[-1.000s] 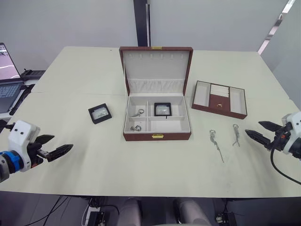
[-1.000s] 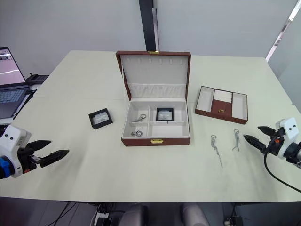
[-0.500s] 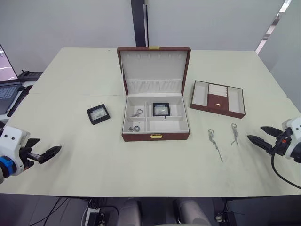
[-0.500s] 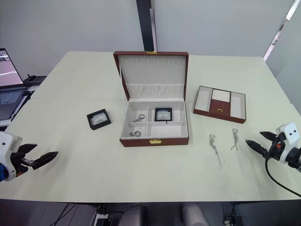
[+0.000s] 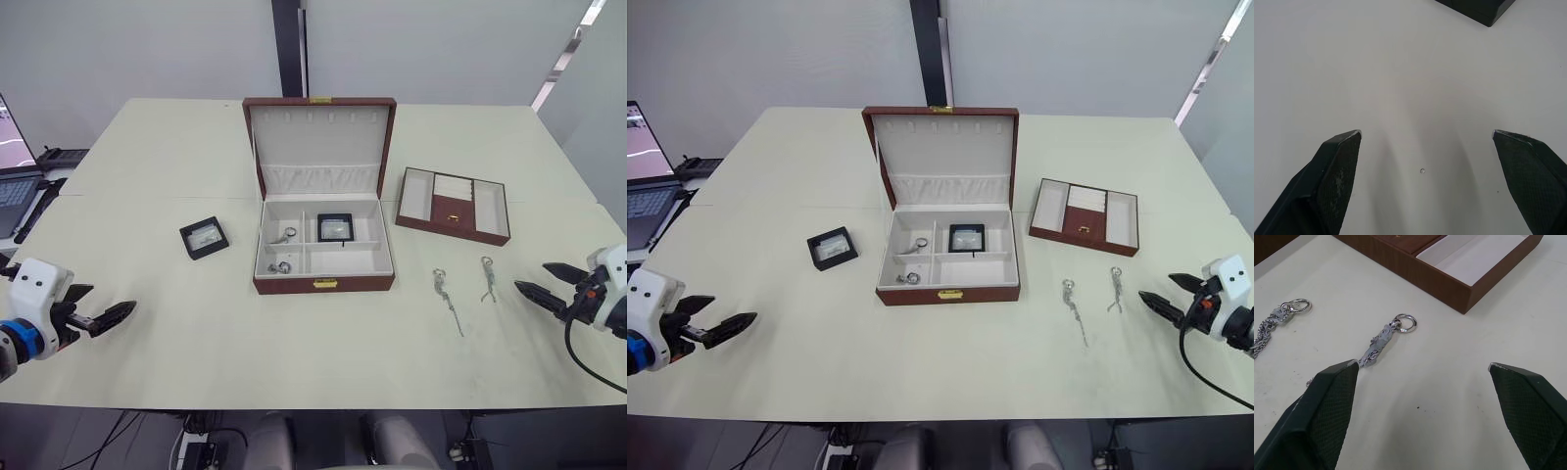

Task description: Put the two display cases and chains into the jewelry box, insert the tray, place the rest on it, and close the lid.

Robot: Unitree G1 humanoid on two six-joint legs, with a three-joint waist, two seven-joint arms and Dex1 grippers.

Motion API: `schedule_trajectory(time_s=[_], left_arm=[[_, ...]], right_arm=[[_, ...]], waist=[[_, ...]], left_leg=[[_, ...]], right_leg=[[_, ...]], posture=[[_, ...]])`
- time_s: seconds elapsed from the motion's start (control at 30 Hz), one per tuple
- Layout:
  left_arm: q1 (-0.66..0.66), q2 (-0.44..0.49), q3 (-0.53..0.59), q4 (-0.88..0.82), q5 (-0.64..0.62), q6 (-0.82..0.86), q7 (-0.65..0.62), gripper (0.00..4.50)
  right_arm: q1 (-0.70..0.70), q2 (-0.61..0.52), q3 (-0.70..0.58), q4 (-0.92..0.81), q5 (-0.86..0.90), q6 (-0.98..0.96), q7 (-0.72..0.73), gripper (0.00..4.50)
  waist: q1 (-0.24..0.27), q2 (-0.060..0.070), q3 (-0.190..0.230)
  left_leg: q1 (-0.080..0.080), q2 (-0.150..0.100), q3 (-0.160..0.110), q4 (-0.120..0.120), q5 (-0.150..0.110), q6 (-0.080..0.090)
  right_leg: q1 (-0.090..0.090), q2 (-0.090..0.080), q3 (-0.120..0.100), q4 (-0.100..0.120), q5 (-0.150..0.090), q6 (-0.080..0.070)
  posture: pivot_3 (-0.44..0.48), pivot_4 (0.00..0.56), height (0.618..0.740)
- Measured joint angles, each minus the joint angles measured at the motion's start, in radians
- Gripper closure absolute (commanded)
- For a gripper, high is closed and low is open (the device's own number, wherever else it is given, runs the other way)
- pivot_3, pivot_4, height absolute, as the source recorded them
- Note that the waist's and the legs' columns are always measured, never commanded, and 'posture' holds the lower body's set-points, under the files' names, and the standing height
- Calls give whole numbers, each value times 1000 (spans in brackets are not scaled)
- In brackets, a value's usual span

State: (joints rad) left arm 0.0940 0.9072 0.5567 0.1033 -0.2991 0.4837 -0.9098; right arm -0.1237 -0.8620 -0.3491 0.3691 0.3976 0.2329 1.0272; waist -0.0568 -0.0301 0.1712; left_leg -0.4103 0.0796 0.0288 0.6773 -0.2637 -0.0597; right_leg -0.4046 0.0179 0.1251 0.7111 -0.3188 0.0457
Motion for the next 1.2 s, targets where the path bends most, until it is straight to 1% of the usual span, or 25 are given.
schedule_trajectory(time_s=[0.13, 0.27, 0.4, 0.53, 0.73, 0.87, 1.03, 1.2], left_arm=[[-19, 25, -27, 17, 1, -27, -27, 63], [-90, 69, -99, 54, 11, -65, -79, 63], [-206, 111, -215, 118, 34, -108, -154, 63], [-370, 113, -346, 218, 75, -164, -216, 63], [-582, 76, -494, 365, 135, -248, -284, 63], [-663, 48, -543, 448, 166, -285, -311, 63], [-736, 14, -582, 521, 199, -318, -328, 63], [-763, -21, -618, 585, 235, -346, -325, 63]], right_arm=[[2, 0, -6, -51, 36, 39, 19, 0], [-14, -1, -11, -173, 104, 122, 44, 0], [-54, -18, 23, -339, 167, 226, 78, 0], [-104, -20, 87, -511, 230, 310, 91, 0], [-173, -19, 176, -679, 275, 381, 80, 0], [-205, 1, 194, -724, 293, 395, 59, 0], [-213, 23, 208, -761, 296, 409, 29, 0], [-214, 43, 213, -780, 296, 410, -3, 0]], waist=[[0, 0, 0], [1, 0, 0], [1, 0, 0], [4, 0, 0], [8, 0, 0], [8, 0, 0], [9, 0, 0], [8, 0, 0]], left_leg=[[0, 0, 0, 0, 0, 0], [0, 0, 0, 0, 0, 0], [0, 0, 0, 0, 0, 0], [-1, 0, -1, 0, 0, 0], [-2, 0, -2, 1, 0, 0], [-3, 0, -2, 1, 0, 0], [-4, 0, -3, 2, 0, 0], [-4, 0, -3, 2, 0, 0]], right_leg=[[0, 0, 0, 0, 0, 0], [0, 0, 0, 0, 0, 0], [0, 0, 0, 1, 0, 0], [0, 1, -1, 0, 0, 0], [-1, 1, -1, 0, 0, 0], [-1, 1, -2, 0, 0, 0], [-1, 1, -2, 0, 0, 0], [-2, 1, -3, 0, 0, 0]], posture=[[0, 150, 740], [0, 150, 740], [0, 150, 740], [0, 150, 740], [0, 150, 740], [0, 150, 740], [0, 150, 740], [0, 150, 740]])
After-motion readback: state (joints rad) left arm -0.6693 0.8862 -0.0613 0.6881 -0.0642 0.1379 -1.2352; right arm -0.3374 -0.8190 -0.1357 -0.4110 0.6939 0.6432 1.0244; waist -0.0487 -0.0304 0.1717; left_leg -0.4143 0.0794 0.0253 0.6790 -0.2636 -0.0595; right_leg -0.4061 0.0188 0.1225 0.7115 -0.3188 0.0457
